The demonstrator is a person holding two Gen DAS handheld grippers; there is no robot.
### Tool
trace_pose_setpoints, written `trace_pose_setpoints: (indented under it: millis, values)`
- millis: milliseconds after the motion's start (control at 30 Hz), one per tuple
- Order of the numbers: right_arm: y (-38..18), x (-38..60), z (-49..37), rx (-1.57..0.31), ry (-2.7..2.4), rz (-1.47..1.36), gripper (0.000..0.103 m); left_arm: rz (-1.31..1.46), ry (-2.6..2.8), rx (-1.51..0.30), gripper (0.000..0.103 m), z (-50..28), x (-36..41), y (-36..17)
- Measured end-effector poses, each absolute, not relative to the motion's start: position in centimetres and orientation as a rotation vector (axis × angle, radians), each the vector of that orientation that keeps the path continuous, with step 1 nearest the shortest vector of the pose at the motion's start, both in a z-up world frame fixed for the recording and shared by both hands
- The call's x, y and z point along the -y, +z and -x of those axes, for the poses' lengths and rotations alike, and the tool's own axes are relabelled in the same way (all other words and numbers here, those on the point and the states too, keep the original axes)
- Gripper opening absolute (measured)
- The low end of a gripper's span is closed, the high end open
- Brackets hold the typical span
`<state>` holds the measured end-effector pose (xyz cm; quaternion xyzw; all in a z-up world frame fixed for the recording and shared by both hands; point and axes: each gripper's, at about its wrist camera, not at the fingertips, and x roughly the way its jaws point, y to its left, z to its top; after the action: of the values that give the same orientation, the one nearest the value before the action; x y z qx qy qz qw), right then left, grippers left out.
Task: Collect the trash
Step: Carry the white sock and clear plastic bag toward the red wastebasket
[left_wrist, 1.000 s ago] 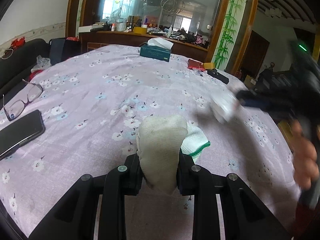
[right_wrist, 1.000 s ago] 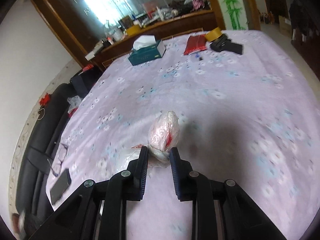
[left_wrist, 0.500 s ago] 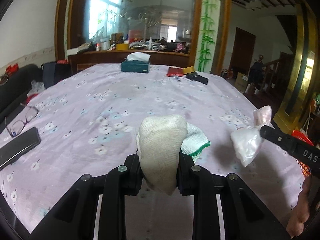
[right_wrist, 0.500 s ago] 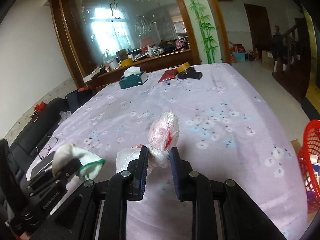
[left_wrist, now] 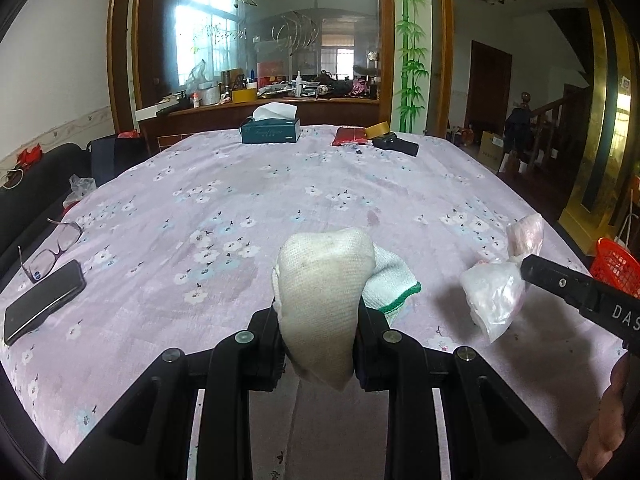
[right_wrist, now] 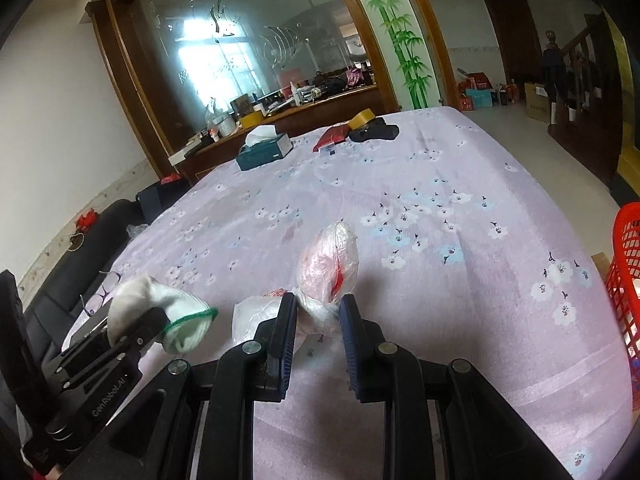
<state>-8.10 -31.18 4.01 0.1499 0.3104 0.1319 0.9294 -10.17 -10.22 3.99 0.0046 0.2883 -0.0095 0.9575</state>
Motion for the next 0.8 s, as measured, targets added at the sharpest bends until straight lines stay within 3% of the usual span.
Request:
trace_pose_setpoints:
  millis: [800]
  values:
    - [3.74,31.02,7.93,-0.639,0.290,-0.302,0.024,-0.031,-0.018,-0.578,0.025,10.45,10.64,3.79]
